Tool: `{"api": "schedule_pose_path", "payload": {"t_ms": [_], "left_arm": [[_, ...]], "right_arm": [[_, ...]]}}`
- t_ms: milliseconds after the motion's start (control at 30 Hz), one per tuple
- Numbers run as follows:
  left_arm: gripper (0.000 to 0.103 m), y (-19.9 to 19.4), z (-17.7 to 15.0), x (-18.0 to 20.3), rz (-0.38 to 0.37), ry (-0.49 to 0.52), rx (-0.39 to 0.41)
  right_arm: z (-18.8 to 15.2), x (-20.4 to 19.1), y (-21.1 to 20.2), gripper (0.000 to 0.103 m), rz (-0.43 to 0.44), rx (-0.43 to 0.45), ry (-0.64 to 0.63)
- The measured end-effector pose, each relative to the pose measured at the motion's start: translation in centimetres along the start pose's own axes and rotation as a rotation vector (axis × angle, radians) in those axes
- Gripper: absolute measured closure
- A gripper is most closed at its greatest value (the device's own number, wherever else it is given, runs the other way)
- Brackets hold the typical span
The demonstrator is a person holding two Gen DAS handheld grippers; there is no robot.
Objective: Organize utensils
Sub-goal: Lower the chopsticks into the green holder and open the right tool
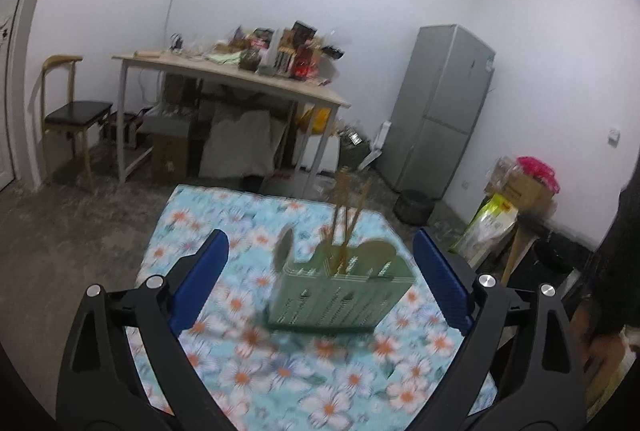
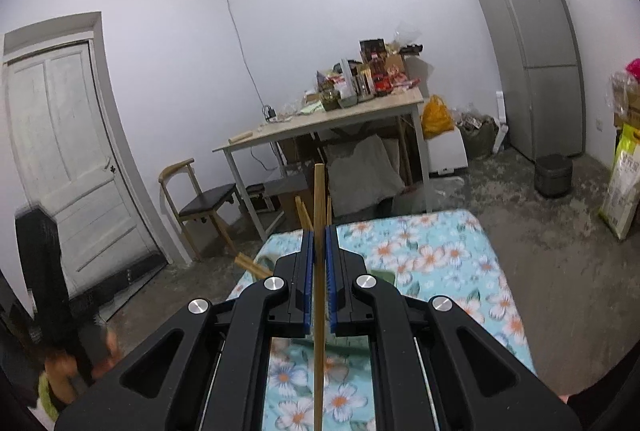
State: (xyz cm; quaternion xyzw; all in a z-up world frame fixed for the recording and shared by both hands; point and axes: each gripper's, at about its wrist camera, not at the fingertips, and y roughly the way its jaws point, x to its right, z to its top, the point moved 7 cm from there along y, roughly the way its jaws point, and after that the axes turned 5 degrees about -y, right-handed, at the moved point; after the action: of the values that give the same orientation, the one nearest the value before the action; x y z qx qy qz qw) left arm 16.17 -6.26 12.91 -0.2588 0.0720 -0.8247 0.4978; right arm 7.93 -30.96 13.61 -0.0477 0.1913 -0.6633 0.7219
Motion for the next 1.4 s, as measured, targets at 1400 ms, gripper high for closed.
{"api": "schedule_pose_path", "payload": {"t_ms": [1400], "left_arm": [[0.012, 1.6, -7.0, -7.3, 0.155, 0.004, -0.128]], "right_arm": [[4.4, -3.6, 17.9, 0.097, -0.019, 0.062, -0.249]]}}
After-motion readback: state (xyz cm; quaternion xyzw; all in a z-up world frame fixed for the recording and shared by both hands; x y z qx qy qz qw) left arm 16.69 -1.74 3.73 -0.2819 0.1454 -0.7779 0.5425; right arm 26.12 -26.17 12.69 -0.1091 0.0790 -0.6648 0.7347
